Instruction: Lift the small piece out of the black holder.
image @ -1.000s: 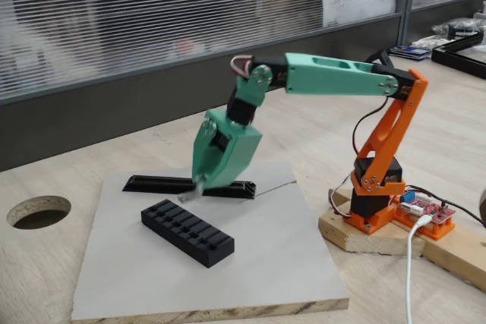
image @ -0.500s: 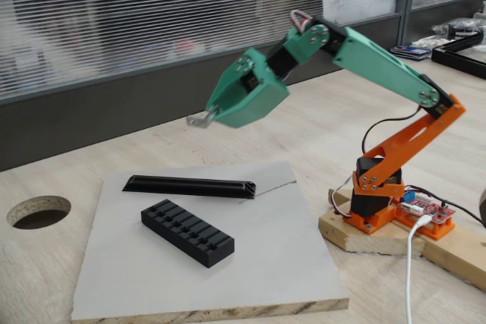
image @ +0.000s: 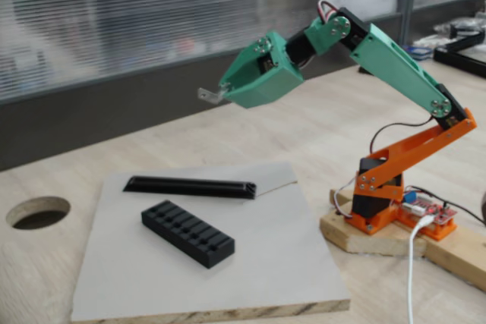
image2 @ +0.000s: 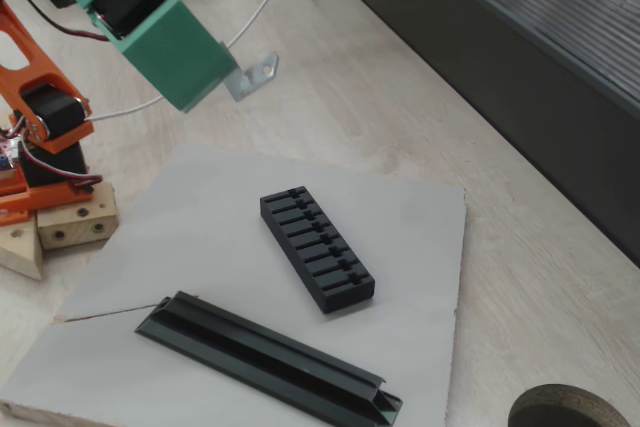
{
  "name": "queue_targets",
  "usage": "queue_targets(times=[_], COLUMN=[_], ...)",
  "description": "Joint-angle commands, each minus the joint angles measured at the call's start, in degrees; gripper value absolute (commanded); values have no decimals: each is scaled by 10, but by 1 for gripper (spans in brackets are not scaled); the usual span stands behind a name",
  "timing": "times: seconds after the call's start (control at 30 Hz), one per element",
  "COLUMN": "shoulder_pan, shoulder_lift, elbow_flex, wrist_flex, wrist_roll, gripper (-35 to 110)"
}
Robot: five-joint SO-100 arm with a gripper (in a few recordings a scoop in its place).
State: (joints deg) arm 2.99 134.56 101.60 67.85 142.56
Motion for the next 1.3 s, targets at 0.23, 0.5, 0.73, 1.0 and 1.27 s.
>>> queue_targets(times=[0.23,0.5,0.73,1.0,1.27], shoulder_pan=[3,3,2,2,2], shoulder_lift=[20,29,30,30,30], elbow_flex=[-2,48,69,69,69], wrist_flex=[4,4,-2,-2,-3], wrist_roll=[8,11,11,11,5], gripper=[5,5,5,5,5])
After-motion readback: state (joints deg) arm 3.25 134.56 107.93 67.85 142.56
